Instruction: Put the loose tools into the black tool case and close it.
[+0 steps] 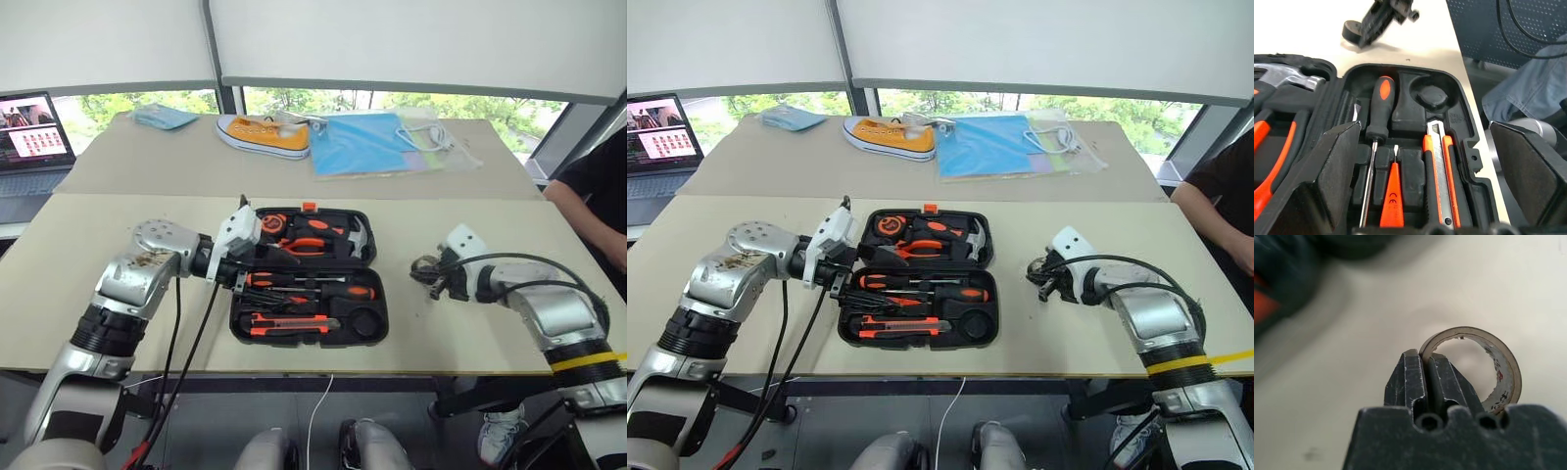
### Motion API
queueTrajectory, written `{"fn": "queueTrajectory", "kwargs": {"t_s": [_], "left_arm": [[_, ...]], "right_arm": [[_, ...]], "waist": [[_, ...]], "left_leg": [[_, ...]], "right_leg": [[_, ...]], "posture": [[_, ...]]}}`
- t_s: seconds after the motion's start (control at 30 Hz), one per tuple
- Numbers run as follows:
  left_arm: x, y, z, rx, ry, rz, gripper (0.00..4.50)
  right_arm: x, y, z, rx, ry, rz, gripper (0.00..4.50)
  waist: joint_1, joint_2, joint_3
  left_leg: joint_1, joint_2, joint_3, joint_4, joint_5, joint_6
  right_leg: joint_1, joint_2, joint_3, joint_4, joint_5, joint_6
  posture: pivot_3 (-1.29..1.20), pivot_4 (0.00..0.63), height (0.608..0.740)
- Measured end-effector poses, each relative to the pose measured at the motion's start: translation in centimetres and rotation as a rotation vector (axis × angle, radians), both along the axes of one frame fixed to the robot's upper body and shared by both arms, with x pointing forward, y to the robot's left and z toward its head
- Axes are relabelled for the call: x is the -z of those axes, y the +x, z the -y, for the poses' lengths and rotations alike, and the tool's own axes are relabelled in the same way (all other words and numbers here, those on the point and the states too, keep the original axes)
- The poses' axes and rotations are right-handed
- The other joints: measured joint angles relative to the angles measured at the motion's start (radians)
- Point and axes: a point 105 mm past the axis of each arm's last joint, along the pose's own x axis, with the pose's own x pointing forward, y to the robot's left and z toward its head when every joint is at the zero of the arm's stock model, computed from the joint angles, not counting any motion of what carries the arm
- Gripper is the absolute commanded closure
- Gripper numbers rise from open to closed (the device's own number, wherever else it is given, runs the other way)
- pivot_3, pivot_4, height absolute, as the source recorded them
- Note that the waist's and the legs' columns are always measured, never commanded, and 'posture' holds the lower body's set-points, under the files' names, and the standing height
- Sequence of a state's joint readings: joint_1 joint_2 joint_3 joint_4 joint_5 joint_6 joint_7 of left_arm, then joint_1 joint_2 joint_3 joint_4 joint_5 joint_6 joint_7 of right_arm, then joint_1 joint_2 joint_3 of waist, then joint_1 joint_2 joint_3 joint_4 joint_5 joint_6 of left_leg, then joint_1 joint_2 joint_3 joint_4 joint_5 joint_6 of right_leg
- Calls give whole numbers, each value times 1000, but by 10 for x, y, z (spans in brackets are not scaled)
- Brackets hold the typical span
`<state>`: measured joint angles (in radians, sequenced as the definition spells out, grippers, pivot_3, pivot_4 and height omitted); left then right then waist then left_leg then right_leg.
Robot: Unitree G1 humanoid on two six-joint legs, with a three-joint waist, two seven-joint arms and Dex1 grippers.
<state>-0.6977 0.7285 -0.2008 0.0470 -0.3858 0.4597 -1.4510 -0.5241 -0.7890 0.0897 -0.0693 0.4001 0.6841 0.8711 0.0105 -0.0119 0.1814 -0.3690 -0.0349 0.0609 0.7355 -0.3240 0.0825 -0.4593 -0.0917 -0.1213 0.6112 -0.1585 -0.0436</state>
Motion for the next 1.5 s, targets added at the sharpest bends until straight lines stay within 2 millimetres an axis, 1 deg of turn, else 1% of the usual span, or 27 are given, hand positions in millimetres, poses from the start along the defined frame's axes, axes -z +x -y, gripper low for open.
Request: {"fn": "queueTrajectory", "kwargs": {"t_s": [0.03,0.1,0.17,0.23,0.27,0.37,0.43,0.47,0.5,0.53,0.6,0.63,0.7,0.83,0.87,0.9,0.93,0.97,1.1,1.13,1.2,1.23,1.3,1.33,1.4,1.43,1.5], "left_arm": [[0,-2,0,18,9,5,0],[1,-3,2,36,15,10,0],[2,-4,3,51,18,12,0],[2,-4,3,56,21,17,0],[2,-4,2,57,24,15,0],[3,-4,2,63,32,15,0],[3,-4,3,68,32,17,0],[3,-4,3,69,32,17,0],[3,-4,3,70,33,16,0],[3,-4,3,71,33,16,0],[3,-4,3,70,36,16,0],[4,-3,2,66,38,14,0],[5,-2,1,56,42,13,0],[6,1,-1,30,45,16,0],[7,4,-3,3,44,21,0],[8,6,-6,-24,44,24,249],[10,10,-13,-75,43,26,503],[12,15,-23,-149,39,32,755],[22,28,-59,-384,51,47,2159],[28,28,-68,-435,67,48,2613],[41,27,-82,-517,92,39,3321],[43,28,-87,-555,86,48,3697],[41,33,-94,-621,94,82,4345],[41,36,-99,-656,99,91,4438],[45,35,-101,-672,103,84,4438],[50,32,-99,-659,110,72,4438],[57,27,-91,-622,121,54,4438]], "right_arm": [[-18,-16,-18,-104,28,23,4450],[-35,-47,-46,-281,27,40,4450],[-29,-73,-64,-401,-6,9,4450],[-8,-87,-72,-442,-24,-74,4450],[4,-90,-73,-440,-32,-118,4450],[21,-85,-72,-394,-89,-136,4450],[31,-80,-69,-363,-134,-142,3689],[35,-80,-68,-358,-150,-149,3486],[35,-81,-67,-360,-158,-150,3168],[33,-82,-65,-370,-172,-146,2714],[31,-90,-64,-414,-186,-161,2043],[30,-94,-67,-438,-169,-172,1811],[25,-99,-72,-473,-134,-186,1811],[6,-94,-70,-454,-84,-151,1811],[-3,-88,-68,-422,-57,-123,2065],[-9,-81,-64,-388,-36,-107,2352],[-14,-73,-58,-339,-11,-89,2502],[-17,-63,-48,-275,7,-79,2918],[-19,-36,-17,-95,18,-50,4215],[-17,-30,-9,-56,9,-39,4500],[-11,-19,4,6,-15,-22,4500],[-6,-14,11,32,-38,-11,4500],[3,-10,12,28,-72,7,4500],[10,-9,11,17,-83,9,4500],[25,-8,5,-11,-103,5,4500],[34,-8,0,-38,-116,2,4500],[42,-12,-8,-89,-124,0,4500]], "waist": [[0,0,0],[3,0,0],[7,0,0],[13,0,0],[15,0,0],[15,0,0],[17,0,0],[17,0,0],[18,0,0],[18,0,0],[18,0,0],[18,0,0],[17,0,0],[18,0,0],[18,0,0],[18,0,0],[19,0,0],[18,0,0],[17,0,0],[16,0,0],[14,0,0],[16,0,0],[19,0,0],[18,0,0],[15,0,0],[13,0,0],[13,0,0]], "left_leg": [[0,0,0,-1,0,0],[1,1,-1,-2,0,0],[1,1,-1,-2,0,0],[0,-1,-1,-1,0,0],[-1,-2,-1,-1,0,1],[-1,-2,-1,1,0,1],[-1,-2,-1,1,0,1],[-1,-2,-1,1,0,1],[-1,-1,-1,1,0,1],[0,-1,-1,0,0,1],[-1,-1,-1,0,0,1],[-1,-1,-1,0,0,1],[-1,-1,-1,0,0,1],[-1,-1,-1,1,0,1],[-1,-1,-1,1,0,1],[0,-1,-1,1,0,1],[0,-1,-1,1,0,1],[0,-1,-1,0,0,1],[0,-1,-1,-2,0,1],[0,-1,-1,-3,0,1],[0,-1,-1,-4,0,1],[0,-1,-1,-4,0,1],[0,-1,-1,-4,0,1],[0,-1,-1,-4,0,0],[1,-1,0,-4,0,0],[1,-1,0,-4,0,0],[0,-1,0,-4,0,0]], "right_leg": [[0,0,-1,0,0,0],[0,1,-2,0,-1,-1],[1,1,-2,0,-1,0],[1,-1,-1,-1,-3,3],[1,-2,-1,-1,-4,5],[1,-2,0,-1,-3,6],[1,-2,0,0,-4,6],[0,-1,0,0,-4,6],[0,-1,0,0,-4,6],[0,-1,0,0,-4,6],[0,0,-1,-1,-4,6],[0,0,-1,-1,-4,6],[0,0,-1,-1,-4,5],[1,-1,-1,-1,-4,6],[1,-1,-1,-1,-4,6],[1,-1,0,-1,-4,6],[1,-1,-1,-1,-4,6],[0,-1,0,-1,-4,5],[0,-1,-1,-1,0,0],[0,-1,-1,-1,0,0],[0,-1,-1,-1,0,0],[0,-1,-1,-1,0,0],[0,-1,-1,-1,-1,1],[0,-1,-1,-1,-2,3],[0,-1,0,0,-4,6],[0,-1,0,0,-4,5],[0,-1,-1,0,-4,5]], "posture": [[0,150,718],[0,150,718],[0,150,718],[0,150,718],[0,150,718],[0,150,718],[0,150,718],[0,150,718],[0,150,718],[0,150,718],[0,150,718],[0,150,718],[0,150,718],[0,150,718],[0,150,718],[0,150,718],[0,150,718],[0,150,718],[0,150,718],[0,150,718],[0,150,718],[0,150,718],[0,150,718],[0,150,718],[0,150,718],[0,150,718],[0,150,718]]}}
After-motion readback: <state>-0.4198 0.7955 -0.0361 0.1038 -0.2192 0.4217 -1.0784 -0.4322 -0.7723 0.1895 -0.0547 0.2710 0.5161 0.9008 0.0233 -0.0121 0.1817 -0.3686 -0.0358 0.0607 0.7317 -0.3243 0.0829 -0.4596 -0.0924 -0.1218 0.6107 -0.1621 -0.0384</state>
